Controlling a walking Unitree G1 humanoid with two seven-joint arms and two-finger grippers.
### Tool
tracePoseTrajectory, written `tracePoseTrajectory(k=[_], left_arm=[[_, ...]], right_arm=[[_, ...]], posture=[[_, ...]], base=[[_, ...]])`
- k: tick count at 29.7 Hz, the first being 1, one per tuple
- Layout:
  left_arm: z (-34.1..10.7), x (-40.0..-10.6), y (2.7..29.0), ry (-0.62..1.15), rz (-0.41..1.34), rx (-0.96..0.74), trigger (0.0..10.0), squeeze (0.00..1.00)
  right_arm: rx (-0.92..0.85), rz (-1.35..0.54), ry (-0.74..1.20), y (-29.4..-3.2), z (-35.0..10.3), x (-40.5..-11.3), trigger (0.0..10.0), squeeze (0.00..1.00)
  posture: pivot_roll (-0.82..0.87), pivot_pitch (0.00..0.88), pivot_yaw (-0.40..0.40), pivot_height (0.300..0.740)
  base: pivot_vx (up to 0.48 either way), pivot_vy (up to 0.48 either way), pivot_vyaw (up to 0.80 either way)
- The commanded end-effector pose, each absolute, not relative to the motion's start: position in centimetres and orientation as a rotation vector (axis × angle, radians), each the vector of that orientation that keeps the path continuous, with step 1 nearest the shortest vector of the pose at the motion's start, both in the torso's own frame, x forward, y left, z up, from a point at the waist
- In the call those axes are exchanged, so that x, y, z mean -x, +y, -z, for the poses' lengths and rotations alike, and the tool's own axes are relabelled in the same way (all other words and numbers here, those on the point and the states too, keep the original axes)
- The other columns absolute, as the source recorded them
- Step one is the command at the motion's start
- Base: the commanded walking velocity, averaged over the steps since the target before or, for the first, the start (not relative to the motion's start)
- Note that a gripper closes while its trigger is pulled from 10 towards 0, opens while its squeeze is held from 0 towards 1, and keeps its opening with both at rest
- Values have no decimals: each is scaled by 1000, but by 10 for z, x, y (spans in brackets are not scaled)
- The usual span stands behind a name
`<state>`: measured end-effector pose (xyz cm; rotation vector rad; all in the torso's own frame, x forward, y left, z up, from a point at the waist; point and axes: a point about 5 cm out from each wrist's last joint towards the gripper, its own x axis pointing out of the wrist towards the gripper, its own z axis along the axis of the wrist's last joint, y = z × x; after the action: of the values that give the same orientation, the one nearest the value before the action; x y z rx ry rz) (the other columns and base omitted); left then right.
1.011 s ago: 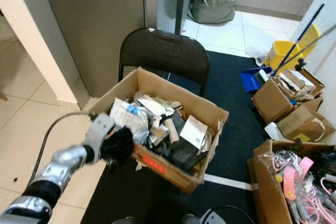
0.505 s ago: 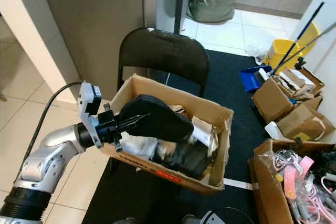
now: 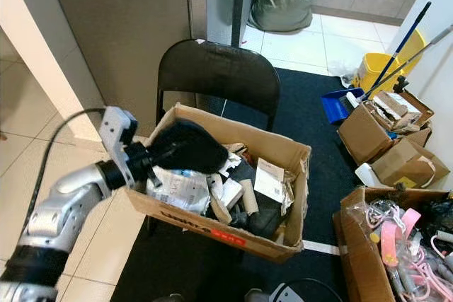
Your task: Picking trash to rubbish bin
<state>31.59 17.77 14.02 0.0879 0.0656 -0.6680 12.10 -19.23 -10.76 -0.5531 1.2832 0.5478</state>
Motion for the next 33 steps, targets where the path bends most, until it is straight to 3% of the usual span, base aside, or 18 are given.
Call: tracePoseTrajectory(k=[1,7,12,13,14,15,27,28,33], left_arm=[[-136,-323,196,90,516,-189,10000,0],[-132,-330,207,80,376,-294,10000,0],[-131,-331,203,61,364,-308,10000,0],[-129,-332,199,49,367,-306,10000,290],[-129,-332,199,49,367,-306,10000,290],[-127,-332,197,45,365,-312,10000,1000],[-120,-336,201,38,302,-459,10000,1000],[-118,-336,202,49,301,-481,10000,0],[-116,-338,207,60,264,-559,10000,0]], right_arm=[[532,-575,1264,-181,108,-123,10000,0],[533,-560,1255,-182,108,-125,10000,0],[540,-555,1255,-184,107,-125,10000,0],[544,-552,1255,-185,107,-125,10000,0],[544,-552,1255,-185,107,-125,10000,0],[547,-551,1254,-186,107,-125,10000,0],[548,-549,1243,-182,107,-128,10000,0],[547,-550,1243,-182,107,-128,10000,0],[550,-548,1248,-184,107,-127,10000,0]], posture=[[63,91,-37,740],[63,91,-37,740],[59,95,-37,740],[59,95,-37,740],[59,95,-37,740],[59,97,-40,740],[58,100,-40,740],[58,100,-40,740],[58,100,-40,740]], base=[[0,0,0],[0,0,0],[0,0,0],[0,0,0],[0,0,0],[0,0,0],[0,0,0],[0,0,0],[0,0,0]])
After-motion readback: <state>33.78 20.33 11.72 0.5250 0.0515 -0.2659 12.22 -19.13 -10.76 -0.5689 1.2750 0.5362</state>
